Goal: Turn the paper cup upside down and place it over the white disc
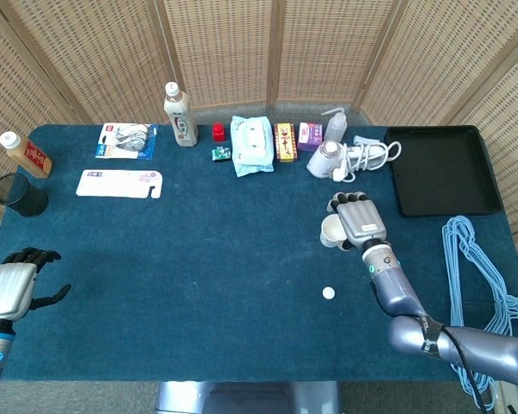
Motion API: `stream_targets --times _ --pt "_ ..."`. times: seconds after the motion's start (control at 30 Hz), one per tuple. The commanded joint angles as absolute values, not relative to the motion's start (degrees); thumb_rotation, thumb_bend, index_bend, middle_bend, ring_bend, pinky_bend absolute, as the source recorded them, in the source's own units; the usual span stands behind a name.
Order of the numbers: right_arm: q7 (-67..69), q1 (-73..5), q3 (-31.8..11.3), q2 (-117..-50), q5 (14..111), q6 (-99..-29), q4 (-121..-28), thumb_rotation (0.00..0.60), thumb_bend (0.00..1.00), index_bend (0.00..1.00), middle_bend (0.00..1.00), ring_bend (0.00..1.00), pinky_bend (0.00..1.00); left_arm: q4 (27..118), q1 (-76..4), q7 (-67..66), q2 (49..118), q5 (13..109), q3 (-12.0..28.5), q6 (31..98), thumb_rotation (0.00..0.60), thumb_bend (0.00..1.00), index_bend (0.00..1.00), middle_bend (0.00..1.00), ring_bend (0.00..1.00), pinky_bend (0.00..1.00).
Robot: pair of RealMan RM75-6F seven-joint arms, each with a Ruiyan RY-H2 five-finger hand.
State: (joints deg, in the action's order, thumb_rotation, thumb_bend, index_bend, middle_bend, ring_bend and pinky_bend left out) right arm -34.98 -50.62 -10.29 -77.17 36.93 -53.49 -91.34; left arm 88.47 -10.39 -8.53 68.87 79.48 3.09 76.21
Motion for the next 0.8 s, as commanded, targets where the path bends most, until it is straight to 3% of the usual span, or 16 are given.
stream_targets --times 0.03,0.8 --pt "-35.0 -50.8 -10.4 -76.8 36.5 -54.0 -91.9 0.600 0.24 0.26 0.17 0.18 0.12 88.3 -10.4 -8.4 69.0 79.4 3.1 76.1 0.346 0.23 0.33 0.39 0.26 0.30" --pt "-39.2 -53.7 -7.8 -79.3 32.5 -54.2 -89.5 0.600 0.24 0.25 0.16 0.17 0.12 87.0 -10.2 -7.4 69.5 79.2 2.6 76.2 0.339 0.23 0.33 0.39 0.26 0.30"
